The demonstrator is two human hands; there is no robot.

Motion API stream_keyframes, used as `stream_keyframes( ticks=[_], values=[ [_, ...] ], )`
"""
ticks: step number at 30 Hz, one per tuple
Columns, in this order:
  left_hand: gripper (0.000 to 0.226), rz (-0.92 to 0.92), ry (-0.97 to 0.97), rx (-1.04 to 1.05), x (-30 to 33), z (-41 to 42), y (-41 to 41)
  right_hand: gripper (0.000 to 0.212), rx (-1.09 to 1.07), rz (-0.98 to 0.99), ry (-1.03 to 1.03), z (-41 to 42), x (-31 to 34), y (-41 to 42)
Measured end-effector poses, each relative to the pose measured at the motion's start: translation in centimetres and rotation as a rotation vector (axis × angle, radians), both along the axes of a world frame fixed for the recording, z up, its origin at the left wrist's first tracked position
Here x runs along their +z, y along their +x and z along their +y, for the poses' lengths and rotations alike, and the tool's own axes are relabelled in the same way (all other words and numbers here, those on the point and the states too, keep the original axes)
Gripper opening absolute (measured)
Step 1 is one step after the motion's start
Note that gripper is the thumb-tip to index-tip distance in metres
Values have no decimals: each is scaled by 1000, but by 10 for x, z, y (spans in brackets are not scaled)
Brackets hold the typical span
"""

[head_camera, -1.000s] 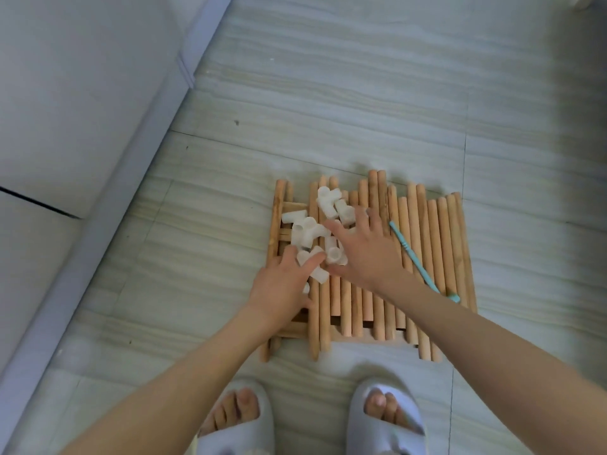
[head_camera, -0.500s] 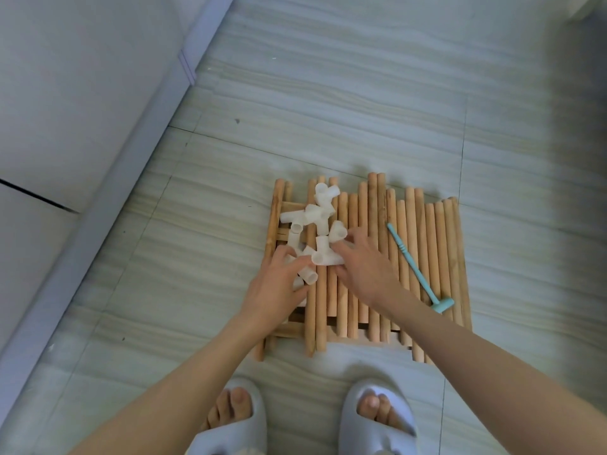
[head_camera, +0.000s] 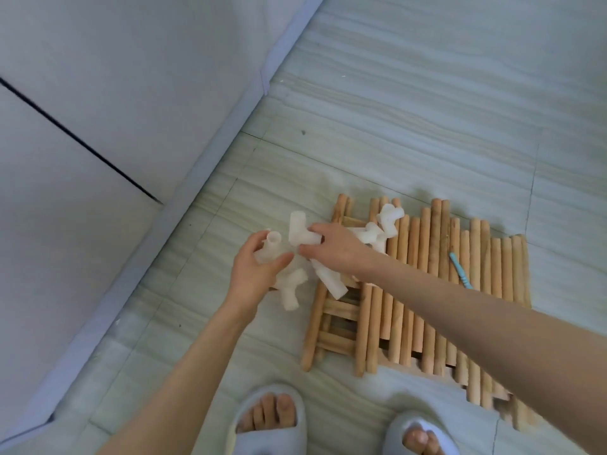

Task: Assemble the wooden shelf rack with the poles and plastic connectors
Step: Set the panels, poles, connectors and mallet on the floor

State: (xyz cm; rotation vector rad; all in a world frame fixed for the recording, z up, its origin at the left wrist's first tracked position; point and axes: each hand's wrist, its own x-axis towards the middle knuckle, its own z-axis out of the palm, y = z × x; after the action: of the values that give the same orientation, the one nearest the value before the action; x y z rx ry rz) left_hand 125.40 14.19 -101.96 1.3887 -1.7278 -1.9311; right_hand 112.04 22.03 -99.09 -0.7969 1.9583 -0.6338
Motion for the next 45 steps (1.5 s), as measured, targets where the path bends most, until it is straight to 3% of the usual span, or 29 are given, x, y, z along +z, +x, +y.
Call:
stream_keyframes(
  ticks=[2, 5, 8, 13, 17, 23, 28, 31, 33, 35, 39, 42, 45],
  values=[
    [37, -37, 263, 165, -12, -17, 11, 10, 0, -61, 83, -30, -9, 9],
    [51, -89, 459, 321, -33, -46, 19, 30, -124, -230, 179, -61, -33, 24],
    [43, -80, 488, 420, -42, -77, 15, 35, -326, -443, 118, -83, -46, 36],
    [30, 48, 537, 528, -32, -118, -4, 34, -493, -518, -63, -116, -44, 30],
    [36, 206, 631, 536, -17, -133, -8, 15, -625, -604, -159, -122, -35, 16],
    [43, 165, 333, 350, -7, -115, -10, 18, -634, -554, -169, -99, -14, -2],
    [41, 17, 56, 203, -6, -68, -17, 24, -465, -183, -114, -38, 15, -39],
    [48, -1, -53, -164, -11, -27, -24, 20, -419, 87, -133, 7, 21, -71],
    [72, -36, -163, -479, -17, 1, -28, 23, -316, 364, -92, 35, 14, -88],
    [96, -89, -334, -713, -25, 25, -34, 44, -142, 494, 7, 57, 1, -98],
    [116, -194, -756, -953, -39, 39, -59, 105, 185, 328, 203, 78, -27, -98],
    [121, -303, -878, -1023, -47, 34, -82, 115, 388, 475, 266, 86, -40, -93],
    [119, -346, -951, -1071, -53, 30, -94, 108, 415, 569, 234, 85, -44, -88]
  ],
)
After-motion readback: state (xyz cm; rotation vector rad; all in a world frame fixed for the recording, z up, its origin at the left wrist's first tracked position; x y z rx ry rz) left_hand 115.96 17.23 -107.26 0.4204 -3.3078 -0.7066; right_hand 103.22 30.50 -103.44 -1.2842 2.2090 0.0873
